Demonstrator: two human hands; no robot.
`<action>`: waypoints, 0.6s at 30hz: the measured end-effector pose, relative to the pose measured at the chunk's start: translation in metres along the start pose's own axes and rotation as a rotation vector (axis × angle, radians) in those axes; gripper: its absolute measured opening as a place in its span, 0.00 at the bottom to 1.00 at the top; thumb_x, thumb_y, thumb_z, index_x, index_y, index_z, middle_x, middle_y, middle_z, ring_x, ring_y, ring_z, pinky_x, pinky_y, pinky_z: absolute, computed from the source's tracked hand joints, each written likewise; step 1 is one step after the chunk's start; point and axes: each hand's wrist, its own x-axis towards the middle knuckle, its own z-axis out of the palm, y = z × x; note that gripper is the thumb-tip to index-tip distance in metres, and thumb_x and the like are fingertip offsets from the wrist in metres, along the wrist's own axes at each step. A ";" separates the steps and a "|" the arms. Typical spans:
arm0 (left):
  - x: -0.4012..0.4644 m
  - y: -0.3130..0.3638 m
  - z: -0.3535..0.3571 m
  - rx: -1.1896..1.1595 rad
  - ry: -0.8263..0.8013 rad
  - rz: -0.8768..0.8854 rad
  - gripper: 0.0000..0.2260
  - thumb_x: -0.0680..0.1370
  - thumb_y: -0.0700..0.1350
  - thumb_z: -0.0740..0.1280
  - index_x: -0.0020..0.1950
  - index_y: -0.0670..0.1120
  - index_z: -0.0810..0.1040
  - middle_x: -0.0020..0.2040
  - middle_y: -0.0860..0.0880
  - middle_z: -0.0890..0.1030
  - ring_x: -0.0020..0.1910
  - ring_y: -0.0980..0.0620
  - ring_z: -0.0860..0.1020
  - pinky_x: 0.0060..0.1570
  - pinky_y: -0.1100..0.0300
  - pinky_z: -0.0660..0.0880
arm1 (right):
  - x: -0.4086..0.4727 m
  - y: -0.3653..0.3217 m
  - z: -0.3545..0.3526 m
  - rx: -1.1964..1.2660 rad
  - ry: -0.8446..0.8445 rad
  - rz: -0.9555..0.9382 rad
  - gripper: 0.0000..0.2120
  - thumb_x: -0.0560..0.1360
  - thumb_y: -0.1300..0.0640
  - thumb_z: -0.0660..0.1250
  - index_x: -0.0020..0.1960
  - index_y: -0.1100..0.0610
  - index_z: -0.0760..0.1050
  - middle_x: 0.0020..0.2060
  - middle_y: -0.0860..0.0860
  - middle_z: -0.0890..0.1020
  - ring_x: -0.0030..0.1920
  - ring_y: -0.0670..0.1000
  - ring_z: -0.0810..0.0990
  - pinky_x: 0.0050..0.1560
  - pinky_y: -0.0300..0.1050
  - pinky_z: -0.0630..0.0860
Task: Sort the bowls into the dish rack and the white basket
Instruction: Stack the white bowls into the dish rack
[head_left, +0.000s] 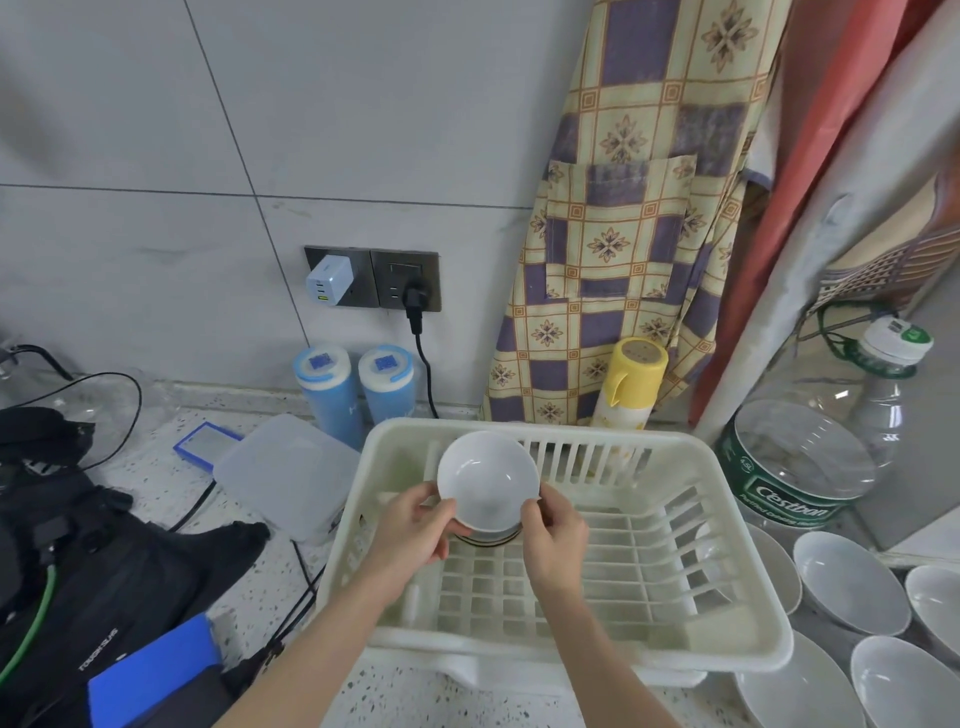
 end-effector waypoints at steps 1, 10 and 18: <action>0.000 0.000 0.001 0.011 -0.016 0.006 0.12 0.79 0.42 0.64 0.62 0.50 0.76 0.38 0.48 0.87 0.24 0.55 0.72 0.28 0.64 0.73 | 0.000 -0.001 0.000 0.010 0.018 0.004 0.13 0.68 0.58 0.59 0.28 0.44 0.67 0.23 0.43 0.67 0.27 0.43 0.64 0.27 0.34 0.62; -0.004 -0.008 0.001 0.133 0.010 0.172 0.28 0.80 0.50 0.66 0.76 0.59 0.58 0.42 0.47 0.86 0.24 0.57 0.73 0.26 0.66 0.72 | 0.001 -0.001 0.001 -0.035 0.074 0.025 0.12 0.69 0.58 0.58 0.29 0.45 0.70 0.23 0.43 0.69 0.26 0.43 0.65 0.26 0.34 0.63; 0.004 -0.018 0.001 0.192 0.047 0.179 0.23 0.80 0.47 0.67 0.73 0.60 0.66 0.36 0.50 0.85 0.28 0.64 0.79 0.27 0.72 0.70 | 0.001 -0.006 0.001 -0.087 0.083 -0.012 0.16 0.69 0.56 0.59 0.27 0.38 0.69 0.20 0.43 0.67 0.25 0.44 0.65 0.25 0.32 0.62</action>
